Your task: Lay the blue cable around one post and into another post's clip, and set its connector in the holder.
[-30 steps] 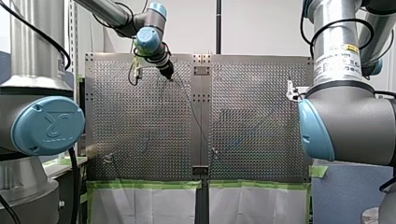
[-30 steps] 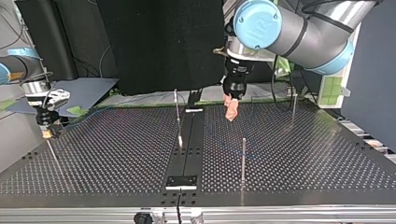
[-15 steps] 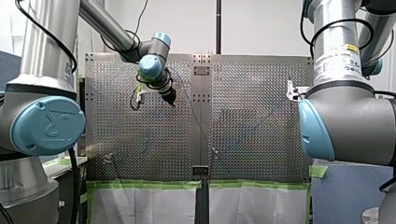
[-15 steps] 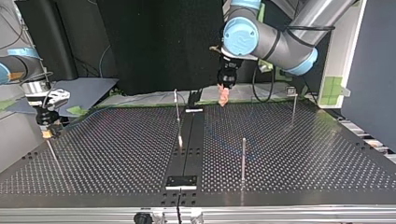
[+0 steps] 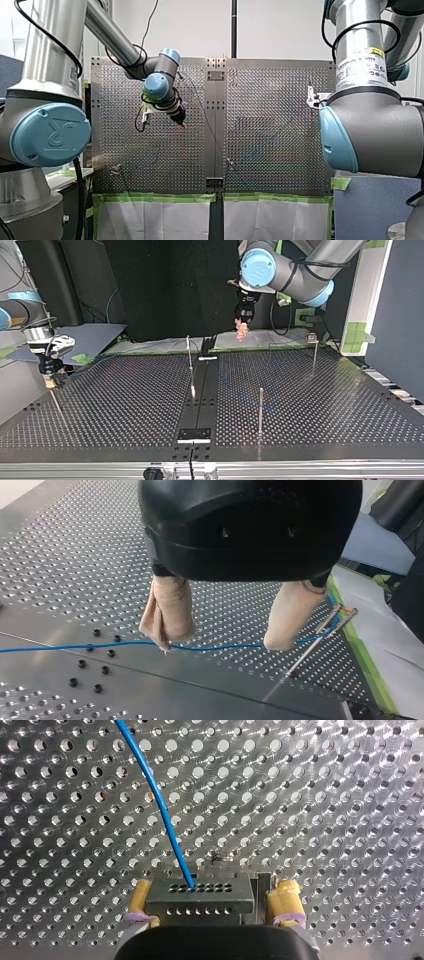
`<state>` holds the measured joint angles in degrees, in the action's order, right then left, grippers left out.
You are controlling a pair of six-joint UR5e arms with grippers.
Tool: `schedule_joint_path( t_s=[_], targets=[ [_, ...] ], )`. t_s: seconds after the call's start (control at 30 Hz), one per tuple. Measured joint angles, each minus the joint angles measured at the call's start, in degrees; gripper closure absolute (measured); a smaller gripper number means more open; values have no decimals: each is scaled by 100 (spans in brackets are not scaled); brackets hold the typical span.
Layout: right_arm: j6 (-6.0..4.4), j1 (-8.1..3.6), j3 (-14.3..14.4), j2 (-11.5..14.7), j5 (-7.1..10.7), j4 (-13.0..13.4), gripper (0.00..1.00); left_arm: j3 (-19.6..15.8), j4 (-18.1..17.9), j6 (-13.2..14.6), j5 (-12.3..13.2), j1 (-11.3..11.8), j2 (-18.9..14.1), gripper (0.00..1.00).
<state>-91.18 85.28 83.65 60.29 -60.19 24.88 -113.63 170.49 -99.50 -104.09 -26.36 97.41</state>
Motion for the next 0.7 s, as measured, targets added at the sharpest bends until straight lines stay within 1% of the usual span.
schedule_joint_path(
  t_s=[0.23, 0.4, 0.7],
  targets=[
    [0, 0, 0, 0, 0, 0, 0, -367, -366, 172, -13, -3, 0, 1],
    [0, 0, 0, 0, 0, 1, 0, -595, -593, 228, -25, -11, 4, 1],
    [0, 0, 0, 0, 0, 0, 0, -1082, -1081, 106, -36, 20, 7, 1]
  ],
)
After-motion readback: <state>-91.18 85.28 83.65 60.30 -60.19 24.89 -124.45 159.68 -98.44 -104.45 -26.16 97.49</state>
